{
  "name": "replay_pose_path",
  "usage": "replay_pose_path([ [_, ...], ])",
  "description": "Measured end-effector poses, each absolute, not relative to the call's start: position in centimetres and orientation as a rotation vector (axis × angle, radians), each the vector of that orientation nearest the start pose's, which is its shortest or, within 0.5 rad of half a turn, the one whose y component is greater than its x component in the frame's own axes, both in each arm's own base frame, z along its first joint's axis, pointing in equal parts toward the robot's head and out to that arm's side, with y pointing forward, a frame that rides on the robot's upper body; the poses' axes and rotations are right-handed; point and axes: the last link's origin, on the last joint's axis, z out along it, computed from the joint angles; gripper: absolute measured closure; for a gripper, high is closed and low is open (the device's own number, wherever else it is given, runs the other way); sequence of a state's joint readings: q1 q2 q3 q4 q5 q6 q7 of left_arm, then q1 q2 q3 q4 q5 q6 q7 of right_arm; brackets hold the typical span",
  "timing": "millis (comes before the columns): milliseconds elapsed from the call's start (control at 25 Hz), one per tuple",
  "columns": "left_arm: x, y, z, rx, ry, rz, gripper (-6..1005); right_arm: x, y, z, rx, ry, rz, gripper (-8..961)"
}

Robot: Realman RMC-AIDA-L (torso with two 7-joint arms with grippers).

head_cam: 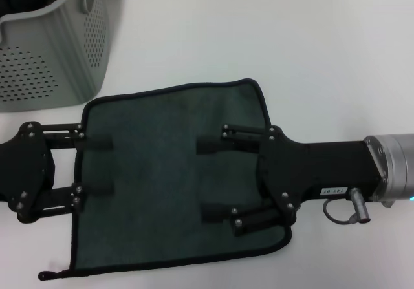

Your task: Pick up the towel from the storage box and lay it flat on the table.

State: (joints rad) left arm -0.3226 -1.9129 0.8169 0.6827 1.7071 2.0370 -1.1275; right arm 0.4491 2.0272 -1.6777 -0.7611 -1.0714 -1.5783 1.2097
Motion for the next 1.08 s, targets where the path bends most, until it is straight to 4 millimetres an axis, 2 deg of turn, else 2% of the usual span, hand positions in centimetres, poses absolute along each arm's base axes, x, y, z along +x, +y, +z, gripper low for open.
replay_pose_path([
  [520,-27.96,24.72,8.04,-2.776,-0.161,-1.112,439,15.75,27.67,-4.71,-2.978,0.126,1.305,65],
  [1080,-28.05,24.88,8.53,-2.75,-0.175,-1.114,439,15.64,28.15,-4.4,-2.953,0.123,1.31,65],
])
